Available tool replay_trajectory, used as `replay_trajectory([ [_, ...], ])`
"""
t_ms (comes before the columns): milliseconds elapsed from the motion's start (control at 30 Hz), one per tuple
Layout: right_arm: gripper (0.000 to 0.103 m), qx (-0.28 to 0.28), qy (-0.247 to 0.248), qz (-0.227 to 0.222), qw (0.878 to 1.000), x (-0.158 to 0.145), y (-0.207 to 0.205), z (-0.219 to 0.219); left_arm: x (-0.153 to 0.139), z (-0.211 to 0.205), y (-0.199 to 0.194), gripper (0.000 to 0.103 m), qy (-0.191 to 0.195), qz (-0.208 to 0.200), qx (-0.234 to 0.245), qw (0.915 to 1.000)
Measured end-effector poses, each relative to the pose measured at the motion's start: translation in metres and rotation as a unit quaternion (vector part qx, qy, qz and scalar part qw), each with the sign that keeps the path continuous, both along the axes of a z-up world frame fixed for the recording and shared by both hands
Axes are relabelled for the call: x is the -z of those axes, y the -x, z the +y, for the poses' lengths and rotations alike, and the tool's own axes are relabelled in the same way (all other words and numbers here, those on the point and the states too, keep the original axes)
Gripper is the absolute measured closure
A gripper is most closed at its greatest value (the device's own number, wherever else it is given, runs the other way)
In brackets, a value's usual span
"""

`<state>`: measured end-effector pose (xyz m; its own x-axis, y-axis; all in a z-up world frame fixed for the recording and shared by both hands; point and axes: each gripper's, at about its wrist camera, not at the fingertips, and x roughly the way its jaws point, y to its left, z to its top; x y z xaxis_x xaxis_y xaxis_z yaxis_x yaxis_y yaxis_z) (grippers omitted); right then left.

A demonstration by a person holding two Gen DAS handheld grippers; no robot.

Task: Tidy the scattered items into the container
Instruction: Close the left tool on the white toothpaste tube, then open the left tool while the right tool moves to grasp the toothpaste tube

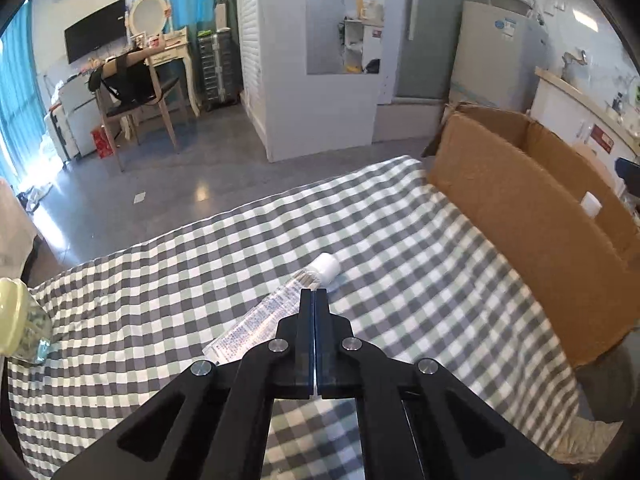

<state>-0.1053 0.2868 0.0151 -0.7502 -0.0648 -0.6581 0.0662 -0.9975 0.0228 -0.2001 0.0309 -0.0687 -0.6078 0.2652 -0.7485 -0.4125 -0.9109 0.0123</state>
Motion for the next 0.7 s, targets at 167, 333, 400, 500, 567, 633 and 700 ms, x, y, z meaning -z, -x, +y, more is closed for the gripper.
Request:
replay_trajectory([
  [167,0.018,-0.016,0.003,0.0,1.0,-0.001,-0.006,-0.009,-0.014,0.0,-0.008,0.103,0.002,0.015,0.011,0.9998],
  [333,0.018,-0.027,0.004,-0.005,1.0,0.001,-0.009,-0.017,-0.013,-0.005,-0.01,0.102,0.018,0.015,0.015,0.9996],
  [400,0.018,-0.039,0.015,-0.013,0.999,0.003,-0.007,-0.02,-0.007,-0.009,-0.008,0.091,0.034,0.013,0.011,0.9993],
  [500,0.018,-0.069,0.044,-0.032,0.996,0.008,0.005,-0.034,0.005,-0.019,0.0,0.033,0.035,0.002,-0.005,0.9994],
  [567,0.018,-0.084,0.053,-0.041,0.994,0.011,0.016,-0.048,0.011,-0.026,0.002,0.029,0.026,-0.001,-0.008,0.9996],
  [633,0.018,-0.1,0.06,-0.048,0.992,0.015,0.03,-0.066,0.015,-0.03,0.003,0.029,0.013,-0.006,-0.007,0.9999],
  [700,0.018,-0.113,0.066,-0.061,0.989,0.02,0.046,-0.086,0.021,-0.032,0.005,0.029,0.012,-0.009,-0.007,0.9999],
])
